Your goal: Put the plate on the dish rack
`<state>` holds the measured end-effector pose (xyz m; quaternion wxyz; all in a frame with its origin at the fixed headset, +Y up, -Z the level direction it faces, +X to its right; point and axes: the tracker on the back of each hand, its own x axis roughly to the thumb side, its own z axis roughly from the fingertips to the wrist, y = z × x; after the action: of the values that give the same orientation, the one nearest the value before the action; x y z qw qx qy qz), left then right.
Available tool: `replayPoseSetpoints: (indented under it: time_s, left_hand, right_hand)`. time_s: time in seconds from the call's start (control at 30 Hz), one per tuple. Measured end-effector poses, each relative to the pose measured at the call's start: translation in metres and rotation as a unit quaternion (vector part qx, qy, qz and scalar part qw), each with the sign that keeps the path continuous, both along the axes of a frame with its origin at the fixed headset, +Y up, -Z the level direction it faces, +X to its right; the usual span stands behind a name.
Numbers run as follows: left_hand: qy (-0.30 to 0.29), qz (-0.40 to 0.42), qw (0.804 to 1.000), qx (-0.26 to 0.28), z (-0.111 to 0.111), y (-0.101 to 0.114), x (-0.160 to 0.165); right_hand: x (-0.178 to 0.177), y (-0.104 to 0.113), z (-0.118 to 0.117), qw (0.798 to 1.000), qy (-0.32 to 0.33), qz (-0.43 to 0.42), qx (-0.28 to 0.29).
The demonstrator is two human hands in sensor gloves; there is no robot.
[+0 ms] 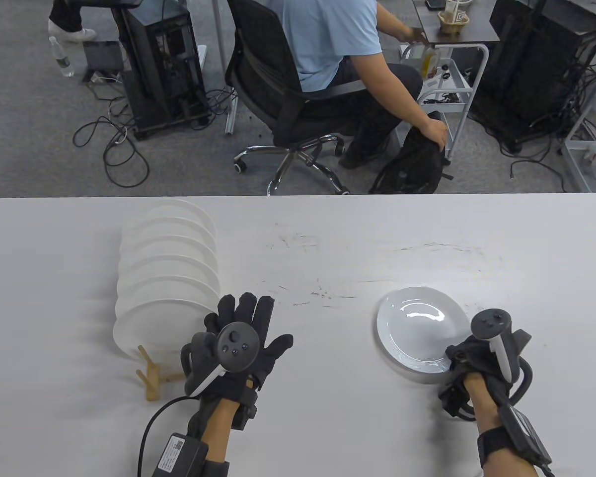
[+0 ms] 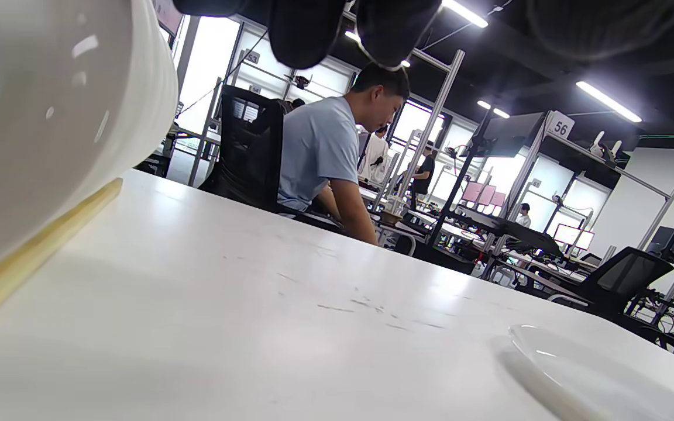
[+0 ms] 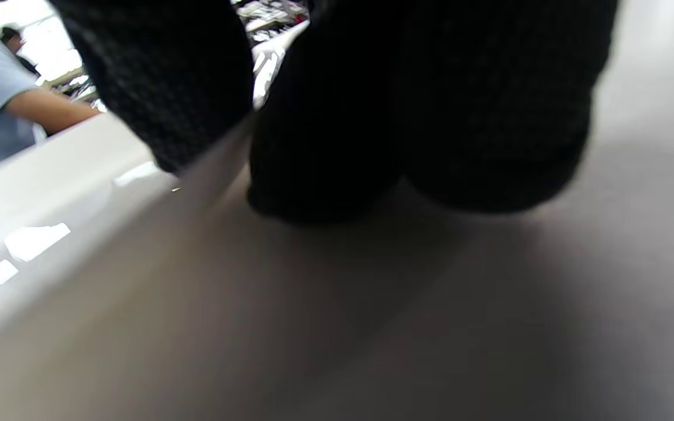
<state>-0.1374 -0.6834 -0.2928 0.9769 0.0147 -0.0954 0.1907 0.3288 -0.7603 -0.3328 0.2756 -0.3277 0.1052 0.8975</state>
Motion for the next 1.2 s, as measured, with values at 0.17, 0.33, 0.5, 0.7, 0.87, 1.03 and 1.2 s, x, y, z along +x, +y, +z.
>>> replayPoseSetpoints:
  time_s: [0.17, 0.33, 0.5, 0.7, 0.87, 1.03, 1.2]
  left_hand:
    - [-0.004, 0.002, 1.000, -0.002, 0.000, -0.001, 0.001]
    - [-0.008, 0.003, 1.000, -0.006, 0.000, -0.001, 0.002]
    - [-0.027, 0.027, 0.999, -0.015, 0.002, 0.000, 0.006]
    - [-0.059, 0.108, 0.991, -0.043, 0.003, -0.006, 0.014]
    - [-0.104, 0.292, 0.939, -0.148, 0.003, -0.019, 0.028]
    - [-0.139, 0.483, 0.828, -0.249, 0.003, -0.036, 0.039]
    - [-0.073, 0.550, 0.813, -0.174, 0.002, -0.014, 0.022]
  right_hand:
    - [0.018, 0.020, 0.008, 0.988, -0.029, -0.136, 0.068]
    - [0.012, 0.056, 0.020, 0.978, -0.017, -0.121, 0.168]
    - [-0.005, 0.081, 0.034, 0.960, 0.012, -0.110, 0.256]
    - [-0.025, 0.078, 0.034, 0.908, 0.050, -0.302, 0.286]
    - [-0.063, 0.055, 0.027, 0.844, 0.112, -0.467, 0.240]
    - [-0.106, 0.044, 0.029, 0.803, 0.183, -0.533, 0.193]
    - [-0.114, 0.066, 0.034, 0.843, 0.252, -0.409, 0.243]
